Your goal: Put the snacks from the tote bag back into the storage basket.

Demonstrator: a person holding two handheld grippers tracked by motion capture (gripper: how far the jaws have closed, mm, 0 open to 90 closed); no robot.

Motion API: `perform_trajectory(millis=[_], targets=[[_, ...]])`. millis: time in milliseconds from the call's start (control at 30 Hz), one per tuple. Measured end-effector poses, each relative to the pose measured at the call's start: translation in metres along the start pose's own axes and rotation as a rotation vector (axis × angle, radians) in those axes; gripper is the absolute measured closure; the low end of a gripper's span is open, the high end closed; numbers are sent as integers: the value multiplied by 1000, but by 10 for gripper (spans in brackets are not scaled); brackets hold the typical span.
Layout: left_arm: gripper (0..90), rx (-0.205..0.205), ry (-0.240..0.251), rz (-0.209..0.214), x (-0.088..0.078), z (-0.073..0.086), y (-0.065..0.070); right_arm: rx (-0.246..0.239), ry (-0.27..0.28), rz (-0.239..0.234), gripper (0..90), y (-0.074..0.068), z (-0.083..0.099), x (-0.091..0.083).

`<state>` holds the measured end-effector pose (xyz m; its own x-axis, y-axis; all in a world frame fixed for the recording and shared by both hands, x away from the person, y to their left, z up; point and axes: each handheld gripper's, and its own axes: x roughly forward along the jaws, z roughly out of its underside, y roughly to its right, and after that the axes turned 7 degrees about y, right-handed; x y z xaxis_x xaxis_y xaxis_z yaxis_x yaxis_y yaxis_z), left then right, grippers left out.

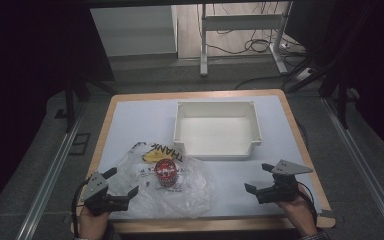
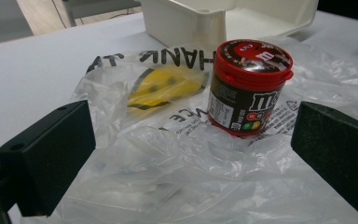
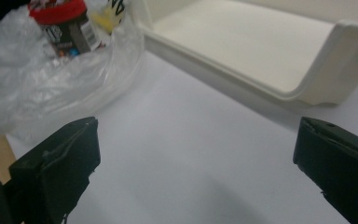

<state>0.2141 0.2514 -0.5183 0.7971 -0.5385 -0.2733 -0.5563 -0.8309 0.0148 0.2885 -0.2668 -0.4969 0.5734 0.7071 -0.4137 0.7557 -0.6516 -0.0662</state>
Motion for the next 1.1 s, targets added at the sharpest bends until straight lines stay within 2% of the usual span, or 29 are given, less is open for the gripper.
perform_trajectory(millis=[100, 133, 200, 300, 467, 800, 1100], targets=[[0, 19, -2, -8, 1, -1, 3, -23, -12, -1, 7, -3, -1, 1], [0, 29, -9, -13, 1, -1, 4, -44, -6, -2, 7, -5, -2, 1], [0, 37, -11, -19, 1, -1, 5, -49, -4, -1, 7, -5, -1, 2], [0, 18, 20, -17, -1, -2, 4, -47, 8, 9, 7, -4, -2, 0], [0, 7, 30, -17, -2, -2, 3, -38, 28, 9, 7, -1, -2, -2], [0, 11, 21, -11, -1, -1, 4, -39, 38, -8, 7, -1, -2, -2], [0, -8, 35, -12, -3, 0, 2, -43, 56, -19, 7, -3, -4, -3]])
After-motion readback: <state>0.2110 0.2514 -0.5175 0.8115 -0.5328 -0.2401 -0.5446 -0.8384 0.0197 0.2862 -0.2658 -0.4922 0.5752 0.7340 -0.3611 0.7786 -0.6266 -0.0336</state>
